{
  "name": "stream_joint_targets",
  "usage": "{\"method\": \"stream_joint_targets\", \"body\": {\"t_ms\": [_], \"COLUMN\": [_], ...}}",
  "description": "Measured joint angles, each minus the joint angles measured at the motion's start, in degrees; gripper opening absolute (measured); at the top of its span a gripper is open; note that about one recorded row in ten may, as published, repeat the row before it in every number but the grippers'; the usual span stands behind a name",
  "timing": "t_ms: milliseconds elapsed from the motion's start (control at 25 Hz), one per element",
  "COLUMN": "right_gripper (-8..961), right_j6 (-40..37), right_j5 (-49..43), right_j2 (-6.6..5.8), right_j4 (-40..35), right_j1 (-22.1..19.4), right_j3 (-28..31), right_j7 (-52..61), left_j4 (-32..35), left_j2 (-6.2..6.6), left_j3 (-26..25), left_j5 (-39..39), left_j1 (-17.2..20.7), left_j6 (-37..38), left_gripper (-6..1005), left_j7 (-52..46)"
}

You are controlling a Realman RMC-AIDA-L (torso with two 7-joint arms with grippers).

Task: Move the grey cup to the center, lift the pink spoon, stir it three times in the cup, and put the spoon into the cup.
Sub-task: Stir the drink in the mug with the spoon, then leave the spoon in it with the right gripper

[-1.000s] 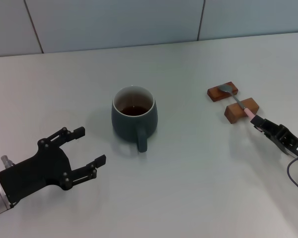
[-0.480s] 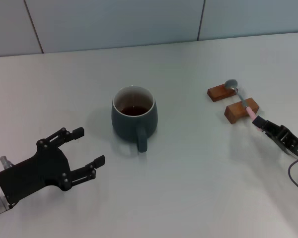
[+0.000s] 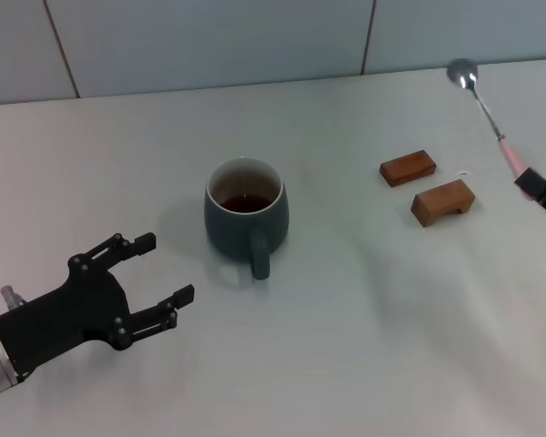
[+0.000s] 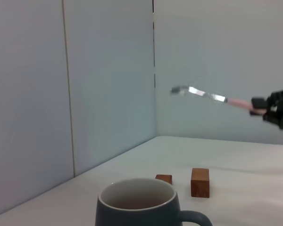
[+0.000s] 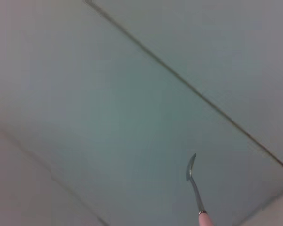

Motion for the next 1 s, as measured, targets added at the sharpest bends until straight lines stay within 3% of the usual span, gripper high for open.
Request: {"method": "stream_joint_targets", "body": {"t_ms": [200,400,680,840,1000], "right_gripper": [123,124,124,123,123], "right_j6": [-5.9,-8.0,-7.0,-8.0,-13.5], "right_j5": [-0.4,0.1,-2.3,-9.8,-16.8], "right_j2": [0.03,0.06,-0.03,-0.77,-2.72], "right_j4": [-10.5,-31.2,-60.1,-74.0,-80.0], "right_j1": [0.8,3.6,6.9,9.8,15.8], "right_j3": [-1.9,-8.6,-26.5,-33.6,-37.3], "right_j7": [3.1,19.2,40.5,50.4,57.5], "left_j4": [-0.1,-0.2,-0.3,-0.3,-0.4], "left_j2": [0.00,0.00,0.00,0.00,0.00], "left_j3": [-0.2,-0.1,-0.3,-0.3,-0.4], "left_j5": [0.0,0.0,0.0,0.0,0.0], "left_j1": [-0.2,-0.3,-0.5,-0.6,-1.0], "left_j6": [0.2,0.2,0.2,0.2,-0.1], "left_gripper": [844,844,844,844,844], "left_j7": [0.0,0.0,0.0,0.0,0.0]}}
